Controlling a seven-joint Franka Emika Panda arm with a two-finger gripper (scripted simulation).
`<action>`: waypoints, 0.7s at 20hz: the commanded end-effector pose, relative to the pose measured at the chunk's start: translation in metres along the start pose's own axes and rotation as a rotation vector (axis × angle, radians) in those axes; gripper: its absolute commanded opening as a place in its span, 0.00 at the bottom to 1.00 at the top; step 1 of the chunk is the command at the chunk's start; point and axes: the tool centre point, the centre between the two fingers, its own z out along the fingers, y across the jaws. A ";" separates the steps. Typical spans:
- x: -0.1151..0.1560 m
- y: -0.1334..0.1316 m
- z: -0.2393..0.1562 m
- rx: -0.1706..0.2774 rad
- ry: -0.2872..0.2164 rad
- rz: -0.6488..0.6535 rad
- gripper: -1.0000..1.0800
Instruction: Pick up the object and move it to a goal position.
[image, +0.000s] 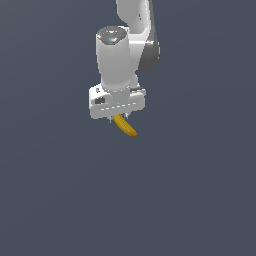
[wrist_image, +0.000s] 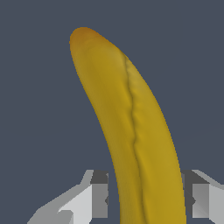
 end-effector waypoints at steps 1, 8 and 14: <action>0.003 0.005 -0.026 0.000 0.001 0.000 0.00; 0.014 0.021 -0.096 0.000 0.001 0.000 0.00; 0.023 0.034 -0.152 0.000 0.001 -0.001 0.00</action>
